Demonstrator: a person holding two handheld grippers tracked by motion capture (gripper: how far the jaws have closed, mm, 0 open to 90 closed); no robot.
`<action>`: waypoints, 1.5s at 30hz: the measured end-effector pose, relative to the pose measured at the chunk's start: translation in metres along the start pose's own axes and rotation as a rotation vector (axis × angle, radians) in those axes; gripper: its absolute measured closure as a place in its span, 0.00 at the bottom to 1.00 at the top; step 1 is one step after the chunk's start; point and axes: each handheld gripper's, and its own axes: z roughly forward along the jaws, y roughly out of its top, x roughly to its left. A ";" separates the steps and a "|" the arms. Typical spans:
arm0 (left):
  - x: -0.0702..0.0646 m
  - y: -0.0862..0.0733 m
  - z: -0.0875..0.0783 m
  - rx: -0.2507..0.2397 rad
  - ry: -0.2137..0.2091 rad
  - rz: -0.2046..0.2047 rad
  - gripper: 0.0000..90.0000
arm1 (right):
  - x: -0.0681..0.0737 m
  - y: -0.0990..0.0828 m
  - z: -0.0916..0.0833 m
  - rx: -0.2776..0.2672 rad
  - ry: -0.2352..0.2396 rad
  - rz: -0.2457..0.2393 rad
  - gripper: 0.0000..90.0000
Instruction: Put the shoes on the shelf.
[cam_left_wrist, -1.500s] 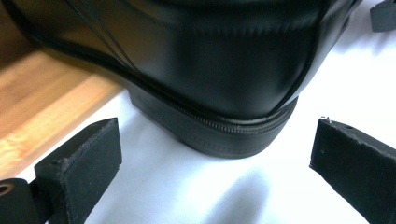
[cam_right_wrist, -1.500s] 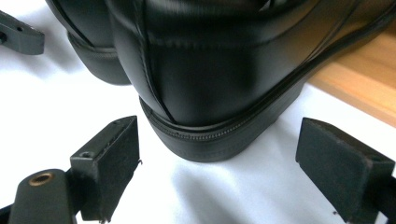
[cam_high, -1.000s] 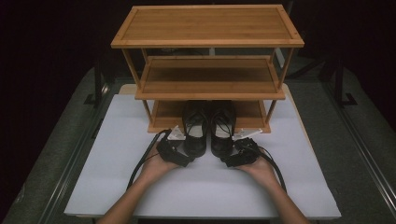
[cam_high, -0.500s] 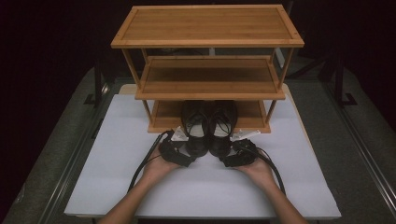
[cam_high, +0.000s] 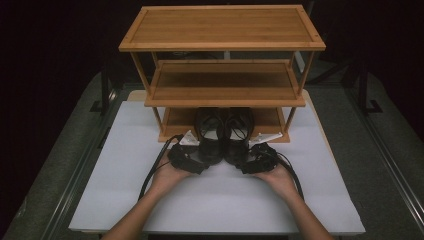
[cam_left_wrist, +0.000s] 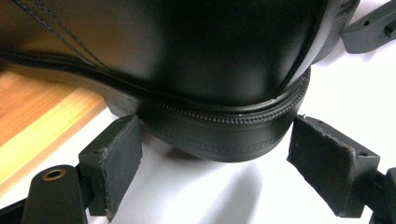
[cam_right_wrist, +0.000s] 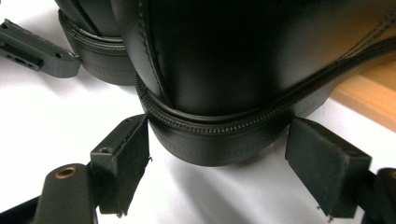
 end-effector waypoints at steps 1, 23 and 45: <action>0.001 0.001 0.000 -0.003 0.000 0.000 0.19 | -0.001 0.001 -0.001 -0.002 0.004 0.003 0.24; 0.034 0.025 0.013 -0.014 0.035 -0.016 0.21 | -0.026 0.030 0.016 -0.042 -0.026 0.037 0.24; 0.060 0.035 0.047 0.003 0.095 -0.033 0.21 | -0.049 0.043 0.046 -0.051 -0.102 0.037 0.24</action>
